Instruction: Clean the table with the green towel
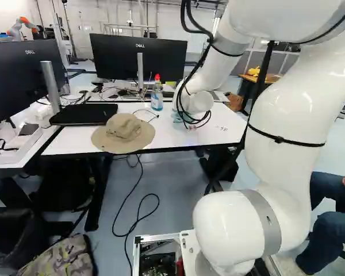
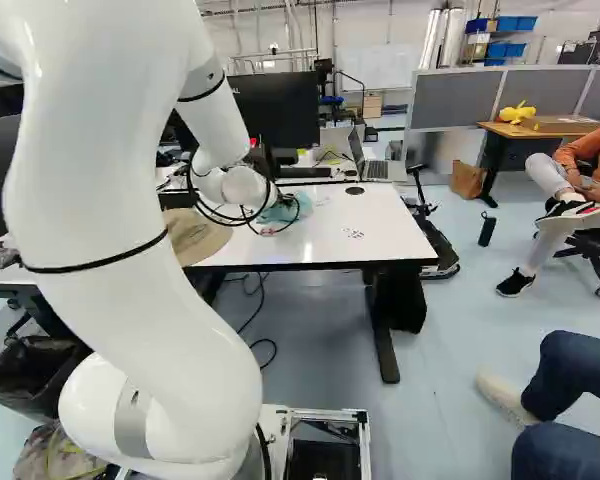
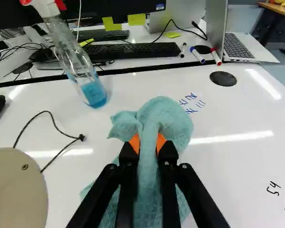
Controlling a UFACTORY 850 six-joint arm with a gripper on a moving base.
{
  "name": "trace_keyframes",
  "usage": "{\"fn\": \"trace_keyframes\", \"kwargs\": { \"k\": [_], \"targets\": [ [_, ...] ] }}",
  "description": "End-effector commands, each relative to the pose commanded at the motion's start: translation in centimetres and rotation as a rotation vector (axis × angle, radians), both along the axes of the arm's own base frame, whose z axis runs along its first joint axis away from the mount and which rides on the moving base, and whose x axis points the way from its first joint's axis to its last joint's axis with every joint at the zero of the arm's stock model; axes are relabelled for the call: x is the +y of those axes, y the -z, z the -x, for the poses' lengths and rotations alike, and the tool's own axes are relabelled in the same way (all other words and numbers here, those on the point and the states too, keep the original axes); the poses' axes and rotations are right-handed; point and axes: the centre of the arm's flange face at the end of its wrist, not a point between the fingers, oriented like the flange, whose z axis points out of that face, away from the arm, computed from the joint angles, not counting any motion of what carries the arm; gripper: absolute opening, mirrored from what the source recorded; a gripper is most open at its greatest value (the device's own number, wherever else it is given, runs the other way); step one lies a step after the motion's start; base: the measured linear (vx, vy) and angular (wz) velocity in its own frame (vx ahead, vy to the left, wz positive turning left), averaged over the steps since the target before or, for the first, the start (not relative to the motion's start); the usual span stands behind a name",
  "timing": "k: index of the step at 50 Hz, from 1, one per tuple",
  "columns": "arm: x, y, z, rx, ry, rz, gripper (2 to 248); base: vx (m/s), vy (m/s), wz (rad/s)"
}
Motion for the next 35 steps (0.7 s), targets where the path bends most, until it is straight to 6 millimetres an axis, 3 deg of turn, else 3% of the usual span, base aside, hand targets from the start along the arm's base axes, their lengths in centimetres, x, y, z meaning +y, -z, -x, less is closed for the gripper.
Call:
{"fn": "trace_keyframes", "kwargs": {
  "k": [35],
  "targets": [
    [-1.5, 0.5, -6.3, -0.008, 0.0, 0.017, 57, 0.0, 0.0, 0.0]
  ]
}}
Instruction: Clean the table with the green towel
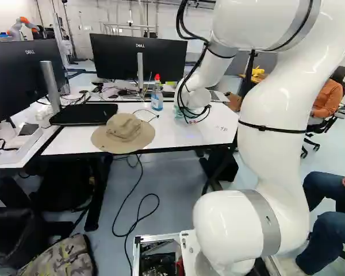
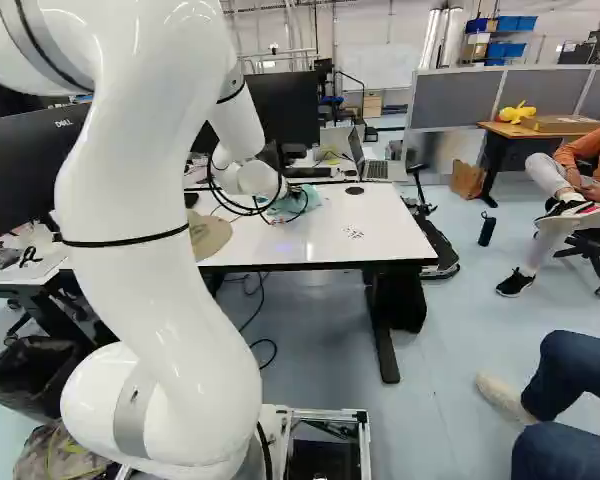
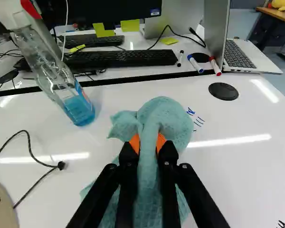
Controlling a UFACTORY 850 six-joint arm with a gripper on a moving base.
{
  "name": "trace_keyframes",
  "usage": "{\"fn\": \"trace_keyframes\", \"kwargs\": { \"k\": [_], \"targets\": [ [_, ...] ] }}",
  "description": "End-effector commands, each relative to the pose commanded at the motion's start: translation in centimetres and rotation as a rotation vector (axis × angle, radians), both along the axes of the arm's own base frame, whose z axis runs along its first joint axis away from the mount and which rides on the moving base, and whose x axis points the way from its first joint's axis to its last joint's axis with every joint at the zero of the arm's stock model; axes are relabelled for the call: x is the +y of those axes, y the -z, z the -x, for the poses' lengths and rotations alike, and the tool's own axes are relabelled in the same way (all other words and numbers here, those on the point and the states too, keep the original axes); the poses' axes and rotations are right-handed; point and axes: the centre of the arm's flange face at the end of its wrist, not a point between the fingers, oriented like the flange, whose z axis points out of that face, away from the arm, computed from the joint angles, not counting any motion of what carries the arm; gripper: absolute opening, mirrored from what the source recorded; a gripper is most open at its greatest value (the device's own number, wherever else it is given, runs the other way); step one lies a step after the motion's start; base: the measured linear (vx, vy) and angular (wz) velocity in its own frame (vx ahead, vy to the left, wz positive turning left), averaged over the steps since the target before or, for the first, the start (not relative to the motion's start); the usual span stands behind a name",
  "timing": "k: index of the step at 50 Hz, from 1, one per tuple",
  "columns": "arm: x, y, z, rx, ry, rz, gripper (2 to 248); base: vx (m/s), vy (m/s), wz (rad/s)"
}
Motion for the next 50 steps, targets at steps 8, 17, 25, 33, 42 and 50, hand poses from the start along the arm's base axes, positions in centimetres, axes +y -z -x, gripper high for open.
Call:
{"fn": "trace_keyframes", "kwargs": {
  "k": [8, 17, 25, 33, 42, 50],
  "targets": [
    [-0.8, 0.2, -1.3, 0.009, 0.005, 0.004, 57, 0.0, 0.0, 0.0],
    [-0.9, 0.4, -3.0, 0.003, 0.001, 0.008, 57, 0.0, 0.0, 0.0],
    [-0.9, 0.6, -4.6, -0.005, 0.0, 0.008, 57, 0.0, 0.0, 0.0],
    [-0.9, 0.9, -6.0, 0.003, -0.002, 0.007, 57, 0.0, 0.0, 0.0],
    [-0.9, 1.2, -6.3, 0.033, -0.003, 0.005, 57, 0.0, 0.0, 0.0],
    [-0.9, 1.5, -6.1, 0.068, -0.003, 0.003, 57, 0.0, 0.0, 0.0]
  ]
}}
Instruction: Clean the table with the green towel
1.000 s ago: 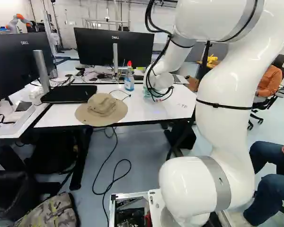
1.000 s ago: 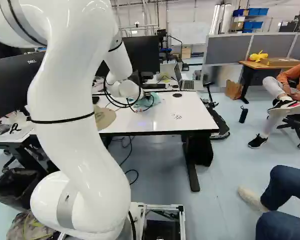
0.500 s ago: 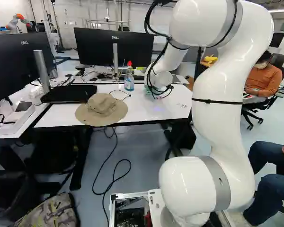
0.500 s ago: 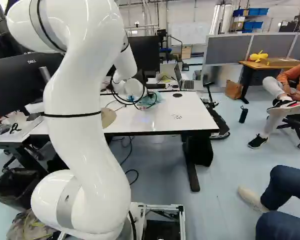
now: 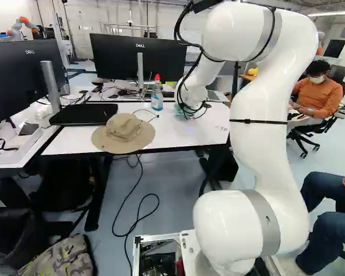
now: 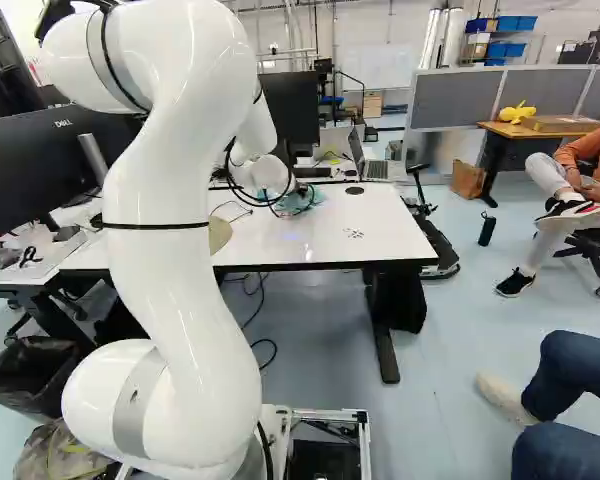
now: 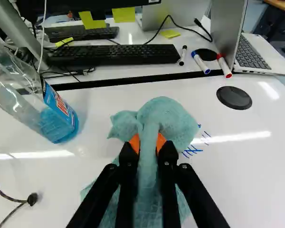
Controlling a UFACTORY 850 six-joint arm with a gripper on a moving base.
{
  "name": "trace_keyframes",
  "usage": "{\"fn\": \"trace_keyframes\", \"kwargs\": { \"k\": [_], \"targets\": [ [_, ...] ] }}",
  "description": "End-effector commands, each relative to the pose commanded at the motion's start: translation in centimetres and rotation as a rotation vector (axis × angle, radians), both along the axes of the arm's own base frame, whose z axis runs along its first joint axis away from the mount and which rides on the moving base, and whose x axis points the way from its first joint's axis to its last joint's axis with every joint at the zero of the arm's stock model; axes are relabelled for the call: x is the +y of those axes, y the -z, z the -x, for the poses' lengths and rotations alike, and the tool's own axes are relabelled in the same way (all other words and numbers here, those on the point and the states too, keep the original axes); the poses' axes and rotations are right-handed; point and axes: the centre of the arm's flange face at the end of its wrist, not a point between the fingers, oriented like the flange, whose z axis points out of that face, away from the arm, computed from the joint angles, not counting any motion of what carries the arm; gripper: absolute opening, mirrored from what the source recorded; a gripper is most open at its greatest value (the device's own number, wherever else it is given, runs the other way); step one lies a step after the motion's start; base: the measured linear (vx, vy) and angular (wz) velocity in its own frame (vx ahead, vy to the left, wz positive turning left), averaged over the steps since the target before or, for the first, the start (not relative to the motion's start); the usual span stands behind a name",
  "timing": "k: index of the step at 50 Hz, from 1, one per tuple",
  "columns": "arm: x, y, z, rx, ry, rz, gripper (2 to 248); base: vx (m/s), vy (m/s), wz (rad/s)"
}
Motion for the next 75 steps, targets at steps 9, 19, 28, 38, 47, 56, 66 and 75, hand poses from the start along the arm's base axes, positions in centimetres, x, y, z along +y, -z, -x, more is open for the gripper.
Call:
{"fn": "trace_keyframes", "kwargs": {
  "k": [9, 19, 28, 38, 47, 56, 66, 75],
  "targets": [
    [0.02, 0.28, 0.21, 0.039, -0.001, -0.003, 57, 0.0, 0.0, 0.0],
    [0.04, 0.54, 0.42, 0.076, -0.001, -0.005, 57, 0.0, 0.0, 0.0],
    [0.04, 0.56, 0.44, 0.079, -0.001, -0.006, 57, 0.0, 0.0, 0.0],
    [0.05, 0.69, 0.55, 0.098, -0.001, -0.007, 57, 0.0, 0.0, 0.0],
    [0.05, 0.69, 0.55, 0.098, -0.001, -0.007, 57, 0.0, 0.0, 0.0],
    [0.06, 0.77, 0.62, 0.11, -0.002, -0.008, 57, 0.0, 0.0, 0.0],
    [0.06, 0.79, 0.63, 0.112, -0.002, -0.008, 57, 0.0, 0.0, 0.0],
    [0.06, 0.79, 0.63, 0.112, -0.002, -0.008, 57, 0.0, 0.0, 0.0]
  ]
}}
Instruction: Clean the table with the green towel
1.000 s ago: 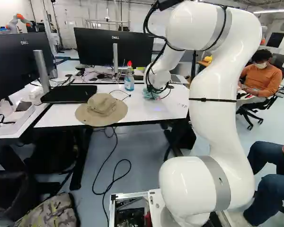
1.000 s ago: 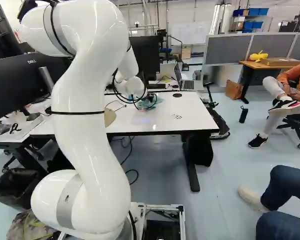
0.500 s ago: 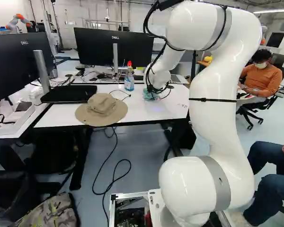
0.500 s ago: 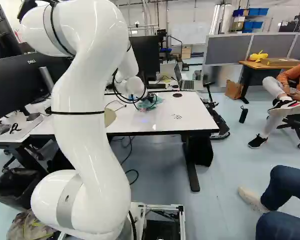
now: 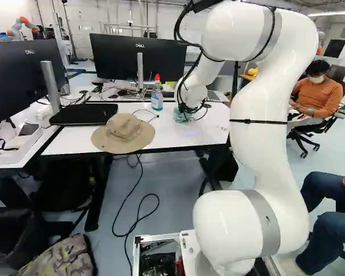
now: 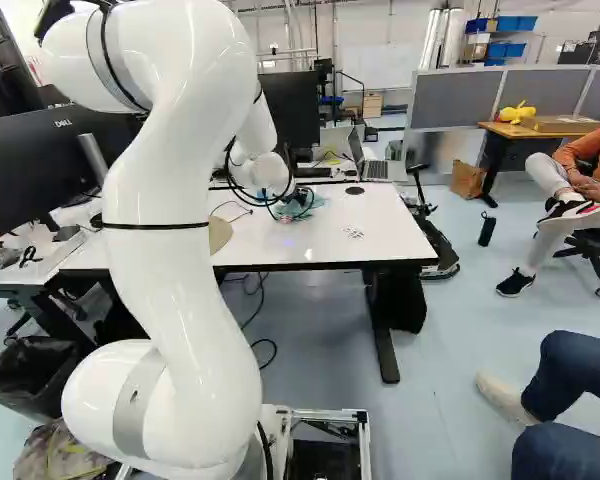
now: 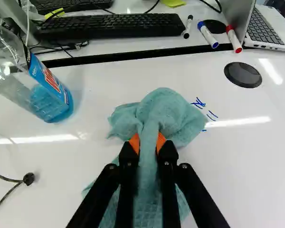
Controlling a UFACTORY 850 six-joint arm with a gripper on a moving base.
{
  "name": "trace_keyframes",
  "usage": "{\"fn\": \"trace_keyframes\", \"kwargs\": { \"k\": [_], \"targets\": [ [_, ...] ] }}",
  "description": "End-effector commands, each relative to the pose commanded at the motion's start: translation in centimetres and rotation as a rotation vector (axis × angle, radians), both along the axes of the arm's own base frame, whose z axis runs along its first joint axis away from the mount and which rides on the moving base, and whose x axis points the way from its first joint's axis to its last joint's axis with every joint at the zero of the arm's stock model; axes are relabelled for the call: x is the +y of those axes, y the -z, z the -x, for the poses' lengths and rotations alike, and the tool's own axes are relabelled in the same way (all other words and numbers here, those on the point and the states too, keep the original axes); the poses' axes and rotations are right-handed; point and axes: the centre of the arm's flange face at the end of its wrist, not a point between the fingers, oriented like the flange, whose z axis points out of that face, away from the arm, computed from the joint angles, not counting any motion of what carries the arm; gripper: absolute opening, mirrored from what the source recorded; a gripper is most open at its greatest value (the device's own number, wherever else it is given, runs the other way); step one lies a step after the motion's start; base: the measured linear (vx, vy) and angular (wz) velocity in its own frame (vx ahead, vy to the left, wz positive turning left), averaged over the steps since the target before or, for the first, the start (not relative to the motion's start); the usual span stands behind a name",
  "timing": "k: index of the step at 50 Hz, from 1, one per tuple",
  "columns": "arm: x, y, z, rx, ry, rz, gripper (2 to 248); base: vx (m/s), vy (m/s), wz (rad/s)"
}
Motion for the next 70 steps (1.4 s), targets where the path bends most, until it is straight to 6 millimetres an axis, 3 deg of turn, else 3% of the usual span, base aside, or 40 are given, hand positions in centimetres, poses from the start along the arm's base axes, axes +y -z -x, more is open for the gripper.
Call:
{"fn": "trace_keyframes", "kwargs": {
  "k": [30, 70],
  "targets": [
    [-0.3, 0.0, -0.2, -0.007, 0.005, 0.0, 57, 0.0, 0.0, 0.0],
    [-6.5, 0.6, -4.6, -0.045, 0.094, 0.004, 57, 0.0, 0.0, 0.0]
  ]
}}
